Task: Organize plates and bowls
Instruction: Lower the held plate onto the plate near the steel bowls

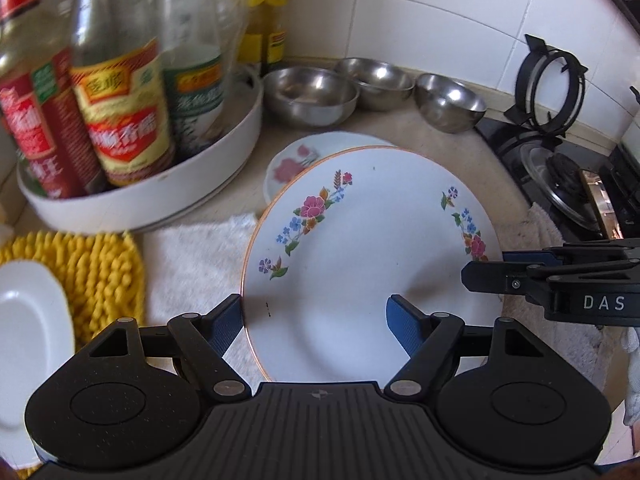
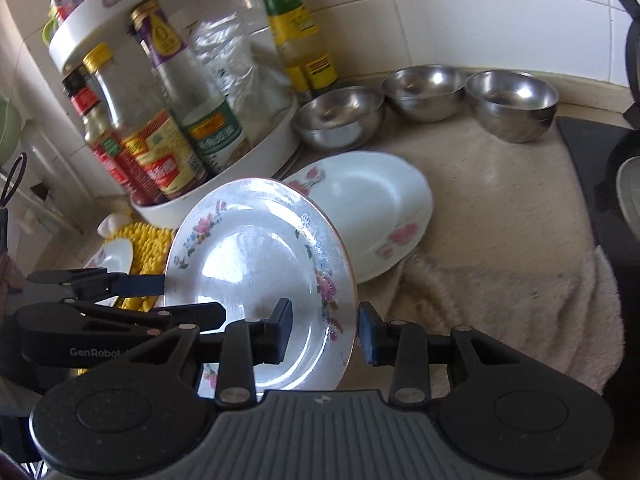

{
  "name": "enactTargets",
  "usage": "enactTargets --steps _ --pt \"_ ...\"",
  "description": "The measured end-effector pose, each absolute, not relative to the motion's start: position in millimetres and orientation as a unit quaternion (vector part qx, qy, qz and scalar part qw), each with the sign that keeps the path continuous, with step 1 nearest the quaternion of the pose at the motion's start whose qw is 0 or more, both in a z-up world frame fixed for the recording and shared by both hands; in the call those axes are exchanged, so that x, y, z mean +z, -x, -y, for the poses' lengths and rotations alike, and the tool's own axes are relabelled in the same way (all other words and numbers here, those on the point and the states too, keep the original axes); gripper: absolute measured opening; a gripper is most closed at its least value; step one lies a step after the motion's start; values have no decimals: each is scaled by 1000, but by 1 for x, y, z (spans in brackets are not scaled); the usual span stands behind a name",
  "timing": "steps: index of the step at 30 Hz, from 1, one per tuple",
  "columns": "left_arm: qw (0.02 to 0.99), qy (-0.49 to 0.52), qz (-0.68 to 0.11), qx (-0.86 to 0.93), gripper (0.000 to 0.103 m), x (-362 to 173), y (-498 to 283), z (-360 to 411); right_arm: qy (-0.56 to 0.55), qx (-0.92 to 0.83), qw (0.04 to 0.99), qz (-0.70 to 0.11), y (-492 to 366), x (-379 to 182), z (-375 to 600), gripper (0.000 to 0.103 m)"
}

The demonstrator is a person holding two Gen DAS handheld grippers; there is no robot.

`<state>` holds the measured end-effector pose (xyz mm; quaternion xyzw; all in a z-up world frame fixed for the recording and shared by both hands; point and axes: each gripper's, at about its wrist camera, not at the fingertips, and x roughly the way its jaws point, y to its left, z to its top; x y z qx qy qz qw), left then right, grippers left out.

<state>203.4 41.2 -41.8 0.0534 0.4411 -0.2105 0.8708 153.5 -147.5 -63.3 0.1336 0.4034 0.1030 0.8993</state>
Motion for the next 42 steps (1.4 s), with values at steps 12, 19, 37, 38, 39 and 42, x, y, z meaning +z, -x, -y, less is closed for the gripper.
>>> enactTargets --steps 12,19,37,38,39,42 --pt "875 -64 -421 -228 83 -32 -237 -8 -144 63 904 -397 -183 -55 172 55" --pt "879 -60 -415 -228 83 -31 -257 -1 -142 52 908 -391 -204 -51 178 55" --pt "879 -54 -427 -207 83 -44 -298 6 -144 51 897 -415 -257 -63 182 55" --pt "878 -52 -430 -205 84 -47 -299 5 -144 54 895 -418 -259 -65 182 55" --pt "876 -51 -433 -204 84 -49 -301 4 -142 55 893 -422 -262 -67 182 55" --pt "871 -49 -445 -202 84 -55 -309 7 -142 55 888 -435 -271 -75 184 55"
